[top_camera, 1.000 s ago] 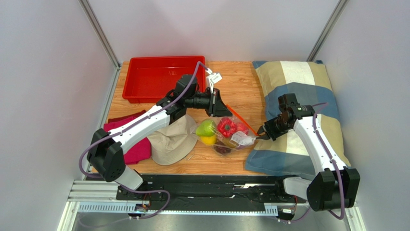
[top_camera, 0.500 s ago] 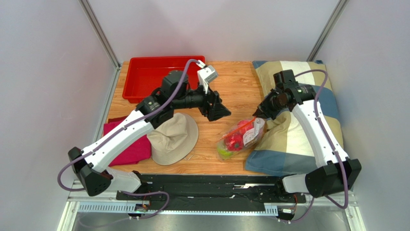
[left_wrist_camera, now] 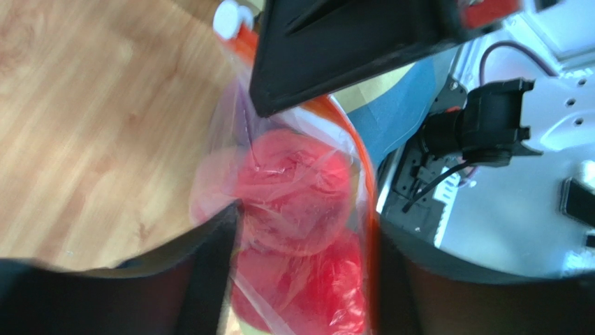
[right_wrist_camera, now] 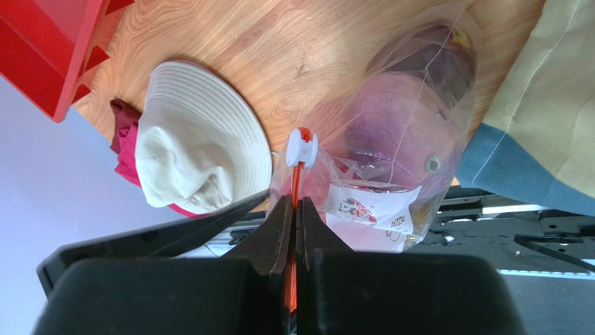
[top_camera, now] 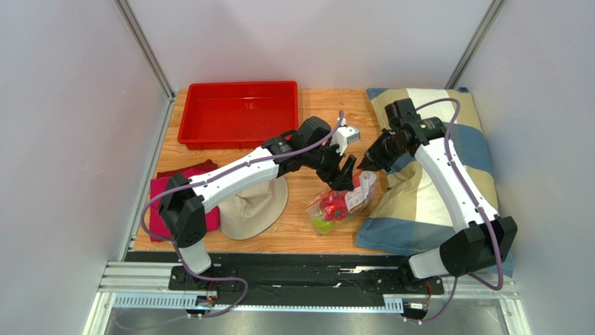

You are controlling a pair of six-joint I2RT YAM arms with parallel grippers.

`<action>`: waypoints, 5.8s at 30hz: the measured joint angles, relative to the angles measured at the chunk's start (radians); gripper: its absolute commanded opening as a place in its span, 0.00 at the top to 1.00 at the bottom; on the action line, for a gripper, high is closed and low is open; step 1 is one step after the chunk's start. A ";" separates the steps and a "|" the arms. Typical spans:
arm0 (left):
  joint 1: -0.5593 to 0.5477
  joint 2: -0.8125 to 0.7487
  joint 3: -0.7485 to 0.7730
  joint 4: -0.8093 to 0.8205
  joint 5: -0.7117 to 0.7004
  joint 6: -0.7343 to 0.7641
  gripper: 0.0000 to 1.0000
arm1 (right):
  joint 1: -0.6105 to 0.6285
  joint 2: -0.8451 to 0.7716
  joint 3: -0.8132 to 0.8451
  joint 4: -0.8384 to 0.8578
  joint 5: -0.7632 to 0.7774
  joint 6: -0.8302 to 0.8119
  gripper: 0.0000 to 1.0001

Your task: Open the zip-top bag and remove the fake food

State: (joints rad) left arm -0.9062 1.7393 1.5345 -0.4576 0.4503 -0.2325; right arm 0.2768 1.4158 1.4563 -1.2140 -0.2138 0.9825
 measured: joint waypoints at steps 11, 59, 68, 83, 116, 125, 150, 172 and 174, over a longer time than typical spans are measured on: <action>0.031 0.003 0.047 -0.027 0.051 -0.002 1.00 | -0.092 -0.021 0.013 0.081 -0.126 -0.272 0.17; 0.158 -0.038 0.015 0.065 0.452 -0.042 0.43 | -0.308 -0.375 -0.560 0.978 -1.007 -0.578 1.00; 0.102 0.024 0.114 0.035 0.398 -0.025 1.00 | -0.238 -0.380 -0.525 0.864 -0.972 -0.635 0.64; 0.104 -0.031 0.052 0.084 0.451 0.002 1.00 | -0.220 -0.370 -0.514 0.822 -0.985 -0.688 0.59; 0.115 -0.042 0.103 0.152 0.467 -0.076 0.57 | -0.195 -0.394 -0.560 0.906 -1.008 -0.614 1.00; 0.115 -0.022 0.124 0.122 0.456 -0.069 1.00 | -0.195 -0.392 -0.560 0.905 -1.015 -0.616 1.00; 0.185 -0.123 -0.190 0.121 0.259 -0.037 1.00 | -0.222 -0.060 -0.505 1.149 -0.820 -0.258 1.00; 0.004 -0.352 -0.394 0.062 0.069 -0.276 1.00 | -0.166 0.363 -0.061 0.880 -0.695 -0.285 0.52; -0.006 -0.309 -0.349 0.050 0.079 -0.279 1.00 | -0.158 0.398 0.071 0.694 -0.594 -0.344 0.46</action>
State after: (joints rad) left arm -0.9123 1.4303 1.1858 -0.4076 0.5293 -0.5114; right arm 0.1184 1.8137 1.5276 -0.5198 -0.8082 0.6380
